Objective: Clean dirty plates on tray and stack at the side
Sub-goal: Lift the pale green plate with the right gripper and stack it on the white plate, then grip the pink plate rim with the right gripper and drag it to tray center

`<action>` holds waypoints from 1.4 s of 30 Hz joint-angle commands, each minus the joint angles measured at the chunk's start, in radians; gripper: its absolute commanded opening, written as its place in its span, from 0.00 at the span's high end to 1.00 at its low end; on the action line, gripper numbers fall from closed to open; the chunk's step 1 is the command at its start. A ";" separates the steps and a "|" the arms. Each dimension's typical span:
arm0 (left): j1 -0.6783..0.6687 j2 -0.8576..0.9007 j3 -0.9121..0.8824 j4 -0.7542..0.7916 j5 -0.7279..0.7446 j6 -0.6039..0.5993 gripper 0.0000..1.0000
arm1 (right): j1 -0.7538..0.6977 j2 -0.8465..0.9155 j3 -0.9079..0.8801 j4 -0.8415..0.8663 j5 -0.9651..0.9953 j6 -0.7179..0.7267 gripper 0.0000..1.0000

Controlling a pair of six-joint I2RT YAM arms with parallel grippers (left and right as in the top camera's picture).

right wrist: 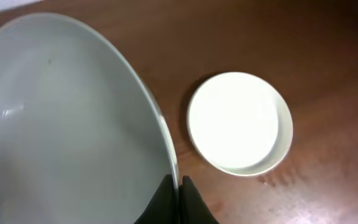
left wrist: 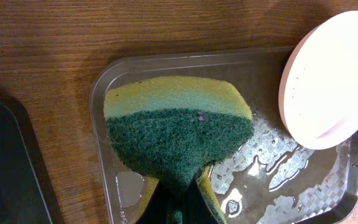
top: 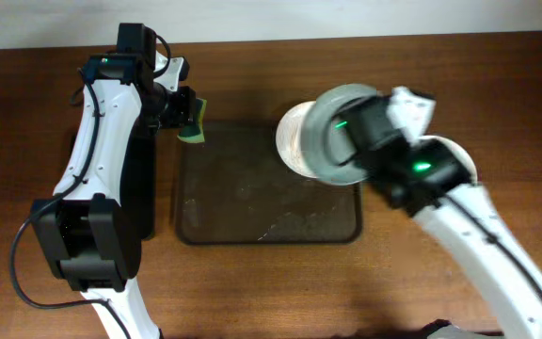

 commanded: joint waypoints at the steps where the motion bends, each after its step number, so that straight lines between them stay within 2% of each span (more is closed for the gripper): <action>1: 0.000 0.003 -0.002 0.002 0.015 0.020 1.00 | -0.325 -0.006 0.001 0.001 -0.259 -0.124 0.96; 4: 0.000 0.003 -0.002 0.002 0.014 0.020 1.00 | -0.605 0.035 -0.058 0.060 -0.381 -0.218 0.96; 7: 0.000 0.003 -0.002 0.002 0.015 0.020 0.99 | -0.759 0.103 -0.128 0.100 -0.387 -0.224 0.96; 15: 0.000 0.003 -0.002 0.002 0.015 0.020 1.00 | -0.807 0.227 -0.303 0.280 -0.384 -0.220 0.96; 16: 0.000 0.003 -0.002 0.002 0.015 0.020 1.00 | -0.807 0.241 -0.315 0.301 -0.385 -0.220 0.93; 17: 0.000 0.003 -0.002 0.002 0.015 0.020 1.00 | -0.806 0.259 -0.318 0.302 -0.385 -0.220 0.52; 19: 0.000 0.003 -0.002 0.002 0.015 0.020 1.00 | -0.805 0.264 -0.317 0.296 -0.424 -0.221 0.29; 22: 0.000 0.003 -0.002 0.002 0.015 0.020 0.99 | -0.797 0.226 -0.259 0.267 -0.613 -0.305 0.28; 24: 0.000 0.003 -0.002 0.002 0.015 0.020 0.99 | -0.749 0.182 -0.173 0.234 -0.686 -0.309 0.28; 26: 0.000 0.003 -0.002 0.003 0.015 0.020 1.00 | -0.632 0.169 -0.095 0.249 -0.737 -0.291 0.33; 29: 0.000 0.003 -0.002 0.003 0.015 0.020 0.99 | -0.453 0.198 -0.095 0.340 -0.651 -0.138 0.39; 30: 0.000 0.003 -0.002 0.002 0.015 0.020 1.00 | -0.407 0.221 -0.095 0.347 -0.604 -0.088 0.45; 32: 0.000 0.003 -0.002 0.002 0.015 0.020 1.00 | -0.320 0.301 -0.097 0.350 -0.550 0.017 0.49; 34: 0.000 0.003 -0.002 0.002 0.015 0.020 0.99 | -0.269 0.386 -0.097 0.363 -0.549 0.026 0.54; 37: 0.000 0.003 -0.002 0.002 0.015 0.020 1.00 | -0.233 0.491 -0.097 0.363 -0.541 0.054 0.57; 42: 0.000 0.003 -0.002 0.002 0.015 0.020 1.00 | -0.194 0.587 -0.097 0.373 -0.569 0.063 0.68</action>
